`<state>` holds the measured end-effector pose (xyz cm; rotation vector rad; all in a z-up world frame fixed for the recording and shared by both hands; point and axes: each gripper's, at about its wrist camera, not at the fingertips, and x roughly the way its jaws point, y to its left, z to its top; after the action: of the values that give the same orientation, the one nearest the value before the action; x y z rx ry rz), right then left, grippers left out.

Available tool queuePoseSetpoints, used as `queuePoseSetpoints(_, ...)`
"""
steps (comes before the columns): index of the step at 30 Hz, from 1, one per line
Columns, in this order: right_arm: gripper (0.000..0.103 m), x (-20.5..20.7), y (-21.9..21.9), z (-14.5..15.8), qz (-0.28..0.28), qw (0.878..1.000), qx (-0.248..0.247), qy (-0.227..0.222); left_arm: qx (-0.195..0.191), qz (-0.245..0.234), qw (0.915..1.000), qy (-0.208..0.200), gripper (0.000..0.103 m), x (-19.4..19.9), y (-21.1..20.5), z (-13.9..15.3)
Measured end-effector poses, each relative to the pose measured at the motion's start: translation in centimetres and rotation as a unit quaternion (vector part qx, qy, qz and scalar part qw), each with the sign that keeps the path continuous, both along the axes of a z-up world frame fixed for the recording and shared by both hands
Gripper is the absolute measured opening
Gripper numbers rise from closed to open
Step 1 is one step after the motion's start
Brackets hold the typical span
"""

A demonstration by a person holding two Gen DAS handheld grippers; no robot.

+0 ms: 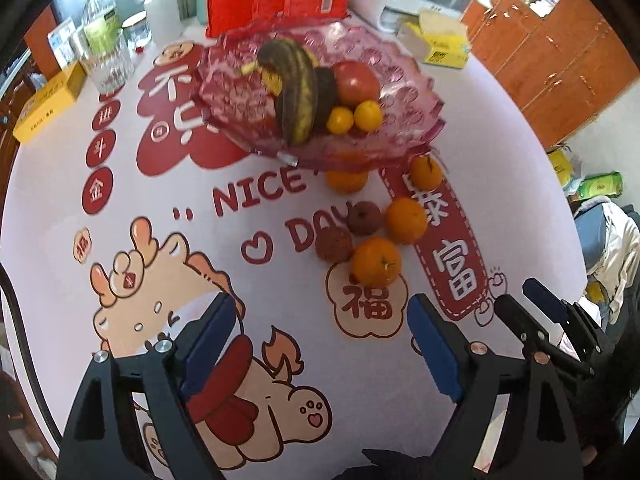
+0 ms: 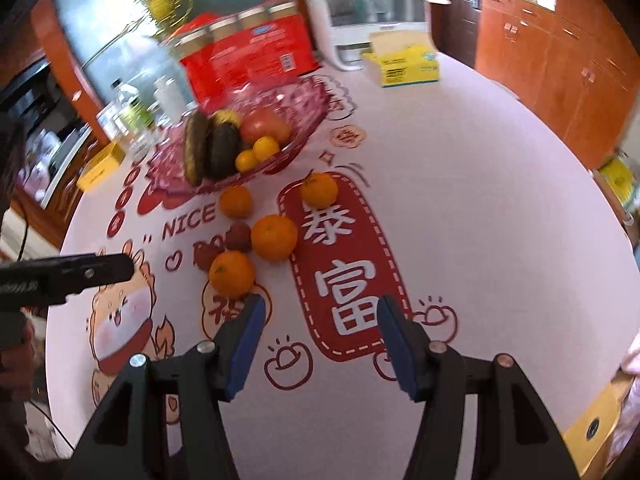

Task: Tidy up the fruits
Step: 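Open both tools and withdraw them from the bowl toward the loose fruit, then grasp a small red lychee with the left tool while the right tool grasps an orange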

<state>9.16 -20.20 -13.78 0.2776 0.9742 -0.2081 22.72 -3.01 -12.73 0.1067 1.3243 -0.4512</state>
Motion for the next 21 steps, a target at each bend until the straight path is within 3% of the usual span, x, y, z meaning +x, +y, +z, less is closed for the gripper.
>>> queuePoseSetpoints(12,0.058,3.5,2.7,-2.3,0.134,0.991,0.003,-0.024,-0.012,0.034,0.9984,0.044,0.085,2.8,-0.9,-4.1)
queuePoseSetpoints(21,0.058,5.7,4.3,-5.1,0.131,0.991,-0.009,-0.018,-0.045,0.022,0.9972,0.056,0.067,5.0,-1.1,-6.9)
